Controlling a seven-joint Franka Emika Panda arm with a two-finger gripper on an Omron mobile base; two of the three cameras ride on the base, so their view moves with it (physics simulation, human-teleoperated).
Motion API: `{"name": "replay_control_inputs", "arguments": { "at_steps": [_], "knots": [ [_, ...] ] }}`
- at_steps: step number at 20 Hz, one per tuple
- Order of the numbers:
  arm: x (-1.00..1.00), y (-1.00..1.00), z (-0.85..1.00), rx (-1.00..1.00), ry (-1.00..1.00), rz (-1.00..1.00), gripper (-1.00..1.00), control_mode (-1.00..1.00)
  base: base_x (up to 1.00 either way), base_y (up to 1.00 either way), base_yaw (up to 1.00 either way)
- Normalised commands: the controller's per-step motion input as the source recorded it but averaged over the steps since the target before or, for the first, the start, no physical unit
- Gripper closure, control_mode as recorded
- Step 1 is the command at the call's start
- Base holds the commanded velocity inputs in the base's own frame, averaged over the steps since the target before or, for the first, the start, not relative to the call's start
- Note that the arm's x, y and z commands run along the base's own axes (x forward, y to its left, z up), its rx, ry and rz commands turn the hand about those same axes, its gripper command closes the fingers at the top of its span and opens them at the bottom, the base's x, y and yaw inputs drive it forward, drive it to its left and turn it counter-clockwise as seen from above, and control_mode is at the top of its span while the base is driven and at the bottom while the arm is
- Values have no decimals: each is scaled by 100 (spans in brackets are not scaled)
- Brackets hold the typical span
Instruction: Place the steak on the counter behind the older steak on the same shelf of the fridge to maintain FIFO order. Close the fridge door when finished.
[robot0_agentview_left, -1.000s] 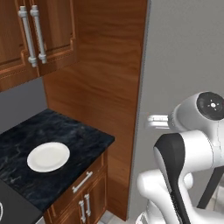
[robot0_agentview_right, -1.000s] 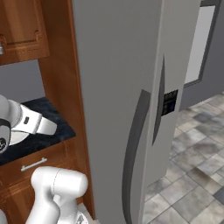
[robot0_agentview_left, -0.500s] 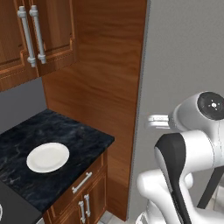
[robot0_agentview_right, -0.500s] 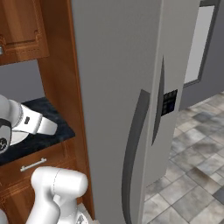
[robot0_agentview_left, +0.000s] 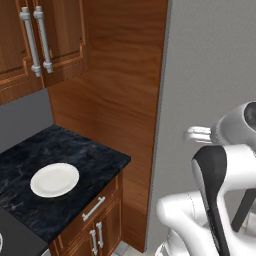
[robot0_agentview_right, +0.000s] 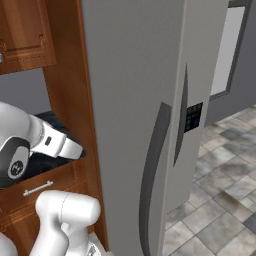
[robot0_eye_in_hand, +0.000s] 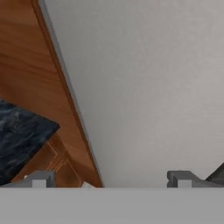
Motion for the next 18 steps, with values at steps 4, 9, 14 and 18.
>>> {"name": "replay_control_inputs", "arguments": {
  "at_steps": [4,9,14,18],
  "knots": [
    [8,-80,0,2,-3,-25,-100,-100,0,0,0],
    [48,-10,0,0,-3,-29,-100,-100,0,0,0],
    [64,-14,0,1,-1,-23,-100,-100,0,0,0],
    [49,-72,0,12,0,-6,-100,-100,0,0,0]
  ]
}}
